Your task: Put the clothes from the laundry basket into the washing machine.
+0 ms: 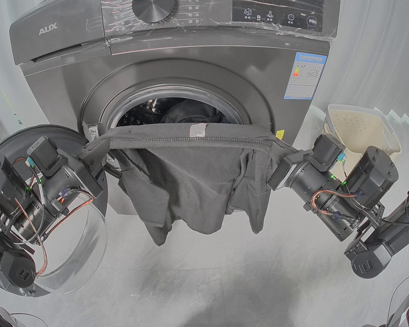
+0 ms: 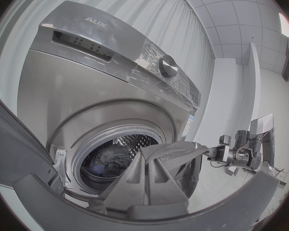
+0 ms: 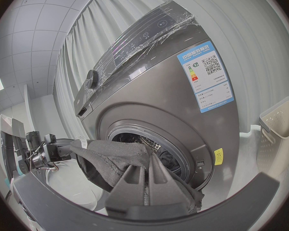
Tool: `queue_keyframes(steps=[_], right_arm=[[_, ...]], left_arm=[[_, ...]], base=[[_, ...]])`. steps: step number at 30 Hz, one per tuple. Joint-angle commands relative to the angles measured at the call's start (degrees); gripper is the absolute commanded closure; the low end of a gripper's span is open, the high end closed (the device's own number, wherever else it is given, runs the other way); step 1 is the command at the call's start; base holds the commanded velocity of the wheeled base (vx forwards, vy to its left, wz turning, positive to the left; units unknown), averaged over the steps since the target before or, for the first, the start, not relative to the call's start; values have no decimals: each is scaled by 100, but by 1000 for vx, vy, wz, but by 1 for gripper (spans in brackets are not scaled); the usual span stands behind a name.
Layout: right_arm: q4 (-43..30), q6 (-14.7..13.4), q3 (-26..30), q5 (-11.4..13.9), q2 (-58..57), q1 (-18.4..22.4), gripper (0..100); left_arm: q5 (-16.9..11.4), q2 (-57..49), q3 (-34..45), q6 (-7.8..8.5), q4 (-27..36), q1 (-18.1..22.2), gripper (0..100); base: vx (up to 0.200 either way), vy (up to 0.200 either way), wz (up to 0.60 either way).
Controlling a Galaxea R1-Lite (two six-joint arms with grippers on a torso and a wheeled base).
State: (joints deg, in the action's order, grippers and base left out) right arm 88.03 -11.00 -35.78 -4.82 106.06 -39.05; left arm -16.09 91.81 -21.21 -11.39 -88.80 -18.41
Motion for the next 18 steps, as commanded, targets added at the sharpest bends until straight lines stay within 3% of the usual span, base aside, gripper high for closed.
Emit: queue_keyframes(steps=[1, 18], right_arm=[[4, 1, -17, -2, -24, -6, 100], [4, 45, -17, 7, -103, -77, 100]], left_arm=[[1, -40, -32, -4, -6, 4, 100], [1, -119, -23, 5, 3, -49, 100]], base=[[0, 0, 0], [0, 0, 0]])
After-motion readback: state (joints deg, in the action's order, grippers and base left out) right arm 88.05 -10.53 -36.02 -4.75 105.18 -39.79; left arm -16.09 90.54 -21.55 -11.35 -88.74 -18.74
